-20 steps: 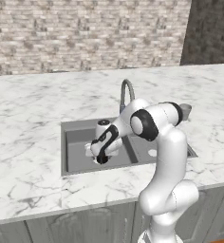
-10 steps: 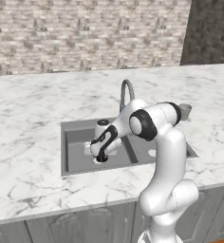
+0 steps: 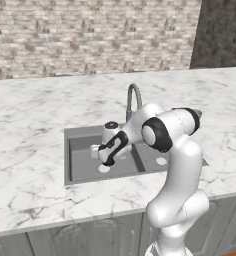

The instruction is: Move any existing items from the left basin to the right basin for drying. Then move the glass cup from the counter to the left basin of the sink for washing.

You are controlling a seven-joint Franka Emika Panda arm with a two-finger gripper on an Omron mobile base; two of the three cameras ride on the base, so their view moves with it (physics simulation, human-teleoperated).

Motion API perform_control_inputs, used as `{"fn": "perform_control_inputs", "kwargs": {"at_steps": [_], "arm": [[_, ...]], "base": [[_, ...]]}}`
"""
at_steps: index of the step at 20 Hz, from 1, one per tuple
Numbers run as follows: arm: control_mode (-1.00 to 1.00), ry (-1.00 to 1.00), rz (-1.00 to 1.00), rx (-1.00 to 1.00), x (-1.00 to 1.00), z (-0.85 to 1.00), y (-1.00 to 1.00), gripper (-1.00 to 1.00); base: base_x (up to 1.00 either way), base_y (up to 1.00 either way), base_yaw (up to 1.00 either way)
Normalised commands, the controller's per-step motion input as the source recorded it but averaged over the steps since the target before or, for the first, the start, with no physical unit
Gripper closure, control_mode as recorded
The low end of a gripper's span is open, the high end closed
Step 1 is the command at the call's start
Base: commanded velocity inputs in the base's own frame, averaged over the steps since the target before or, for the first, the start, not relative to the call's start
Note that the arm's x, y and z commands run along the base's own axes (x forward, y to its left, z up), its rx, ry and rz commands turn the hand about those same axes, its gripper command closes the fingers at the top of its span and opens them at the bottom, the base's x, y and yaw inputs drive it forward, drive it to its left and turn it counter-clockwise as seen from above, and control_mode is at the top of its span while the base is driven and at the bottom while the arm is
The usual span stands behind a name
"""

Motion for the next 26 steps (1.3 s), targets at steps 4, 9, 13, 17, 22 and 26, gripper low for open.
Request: {"fn": "perform_control_inputs", "kwargs": {"at_steps": [4, 9, 13, 17, 22, 26], "arm": [[-1.00, -0.11, 0.00, 0.00, -0.47, 1.00, -0.24, 1.00], [-1.00, -0.01, 0.00, -0.01, -0.45, 0.99, -0.45, 1.00], [-1.00, 0.00, 0.00, -0.02, -0.26, 0.78, -0.64, 1.00], [-1.00, 0.01, 0.00, -0.02, -0.32, 0.21, -0.94, 1.00], [-1.00, 0.01, 0.00, -0.01, -0.30, 0.00, -0.93, 1.00], [-1.00, 0.03, 0.00, 0.00, -0.04, -0.02, -0.98, 1.00]], "base": [[0.00, 0.00, 0.00], [0.00, 0.00, 0.00], [0.00, 0.00, 0.00], [0.00, 0.00, 0.00], [0.00, 0.00, 0.00], [0.00, 0.00, 0.00]]}}
